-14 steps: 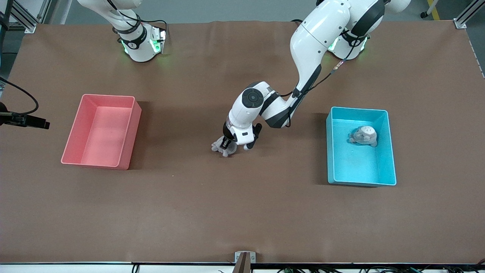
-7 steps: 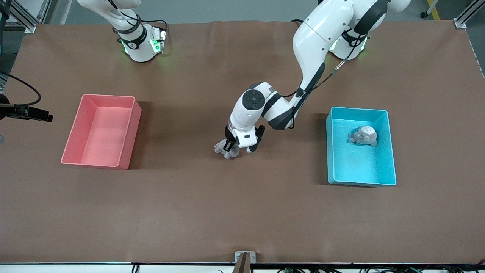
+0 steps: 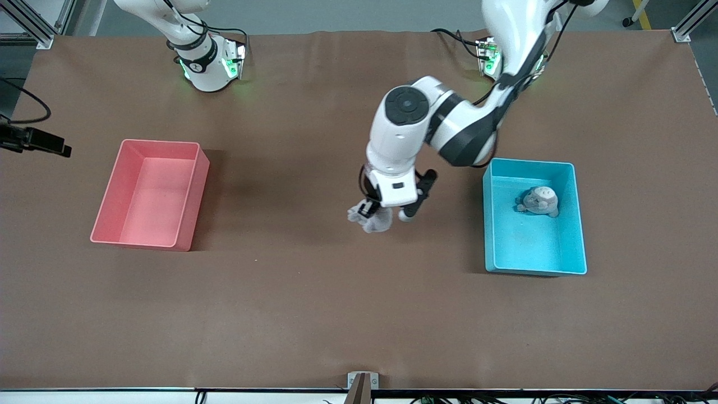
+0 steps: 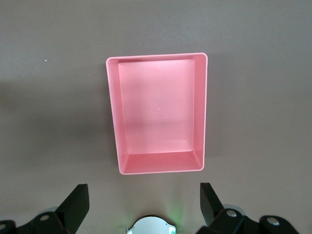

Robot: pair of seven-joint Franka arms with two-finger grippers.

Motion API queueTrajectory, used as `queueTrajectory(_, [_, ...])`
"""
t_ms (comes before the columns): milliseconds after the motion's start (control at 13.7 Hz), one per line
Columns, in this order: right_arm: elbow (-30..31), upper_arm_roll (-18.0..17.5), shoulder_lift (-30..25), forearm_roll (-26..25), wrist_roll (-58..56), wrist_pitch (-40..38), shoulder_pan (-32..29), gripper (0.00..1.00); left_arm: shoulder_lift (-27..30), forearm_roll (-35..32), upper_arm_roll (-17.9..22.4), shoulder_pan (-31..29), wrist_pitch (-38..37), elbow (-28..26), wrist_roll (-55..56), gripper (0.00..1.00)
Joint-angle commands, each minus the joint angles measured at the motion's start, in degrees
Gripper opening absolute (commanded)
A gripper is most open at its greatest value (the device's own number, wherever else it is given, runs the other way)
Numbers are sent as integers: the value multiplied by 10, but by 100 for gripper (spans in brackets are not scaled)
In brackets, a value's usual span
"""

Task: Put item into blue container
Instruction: 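Carry the second plush into the blue box and open the left gripper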

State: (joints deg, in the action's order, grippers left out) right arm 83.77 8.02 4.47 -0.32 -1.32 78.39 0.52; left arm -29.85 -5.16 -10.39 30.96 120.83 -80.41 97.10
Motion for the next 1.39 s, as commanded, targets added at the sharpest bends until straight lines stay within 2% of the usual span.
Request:
queueTrajectory(0, [42,1,-55,9,-7,2,2,100,57,-2,-8,-55,-65,-27,-101,0])
queueTrajectory(292, [49,1,-88,3,-11,-6,-1,100,108,17,-8,-123,-185,-45,-270,0])
queueTrajectory(656, [33,-4,-91,-5,-12,-8,-1,100,196,24,-8,-250,-195,-169,-468,0])
queueTrajectory(802, [29,-12,-90,-13,-11,-7,-2,100,190,24,-7,-301,-195,-179,-536,0])
queueTrajectory(1021, [29,-13,-90,-13,-12,-5,-3,100,170,24,-7,-364,-158,-231,-611,0])
queueTrajectory(1167, [28,-13,-91,-13,-27,-5,-3,100,149,23,-7,-387,-110,-261,-628,0])
queueTrajectory(1312, [28,-13,-91,-9,-52,-8,-12,100,125,27,-7,-383,-104,-260,-619,2])
